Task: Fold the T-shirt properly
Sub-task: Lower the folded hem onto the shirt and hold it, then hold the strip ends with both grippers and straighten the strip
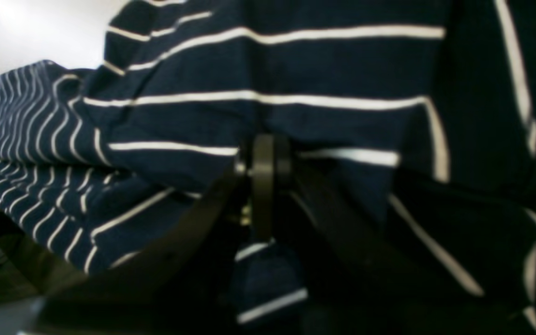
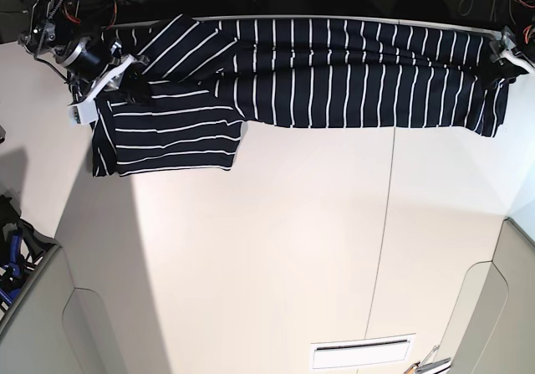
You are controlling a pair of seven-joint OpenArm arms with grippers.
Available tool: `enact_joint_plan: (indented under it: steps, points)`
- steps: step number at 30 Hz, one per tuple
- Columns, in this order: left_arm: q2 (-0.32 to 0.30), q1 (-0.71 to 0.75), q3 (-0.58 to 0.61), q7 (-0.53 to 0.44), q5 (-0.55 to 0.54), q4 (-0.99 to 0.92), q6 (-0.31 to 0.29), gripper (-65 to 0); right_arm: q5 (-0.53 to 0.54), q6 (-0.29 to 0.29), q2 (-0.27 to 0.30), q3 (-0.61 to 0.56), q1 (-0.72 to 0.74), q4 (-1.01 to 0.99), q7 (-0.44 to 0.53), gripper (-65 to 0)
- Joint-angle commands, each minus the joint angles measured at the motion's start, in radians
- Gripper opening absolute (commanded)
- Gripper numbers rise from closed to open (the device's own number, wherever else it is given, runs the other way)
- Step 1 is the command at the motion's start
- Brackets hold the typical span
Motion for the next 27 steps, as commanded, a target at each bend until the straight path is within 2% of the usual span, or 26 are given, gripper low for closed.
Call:
enact_joint_plan:
  steps: [1, 9, 17, 20, 23, 26, 27]
  points:
    - [-0.02, 0.003, -0.002, -0.01, -0.011, 0.01, -0.013, -22.9, 0.026, 0.004, 0.011, 0.004, 0.005, 0.014, 0.018, -65.0]
    - [-0.02, 0.003, 0.001, -0.009, -0.048, 0.01, -0.013, -22.9, 0.079, 0.004, 0.011, 0.004, 0.006, 0.014, 0.019, -65.0]
    - [-0.02, 0.0, 0.003, -0.009, -0.08, 0.01, -0.013, -23.8, 0.07, 0.004, 0.011, 0.004, 0.037, 0.014, 0.01, -65.0]
    - [-0.02, 0.001, 0.009, -0.009, -0.096, 0.01, -0.013, -32.0, 0.07, 0.004, 0.011, 0.004, 0.038, 0.014, 0.012, -65.0]
    - [-0.02, 0.0, 0.022, -0.011, -0.117, 0.01, -0.013, -46.0, 0.07, 0.004, 0.011, 0.004, 0.038, 0.014, 0.011, -65.0]
    - [-0.02, -0.002, 0.037, -0.026, -0.123, 0.01, -0.013, -65.0, 0.07, 0.004, 0.011, 0.004, 0.038, 0.014, 0.011, -65.0]
    - [-0.02, -0.002, 0.042, -0.046, -0.122, 0.01, -0.013, -65.0, 0.07, 0.004, 0.011, 0.004, 0.038, 0.014, 0.011, -65.0]
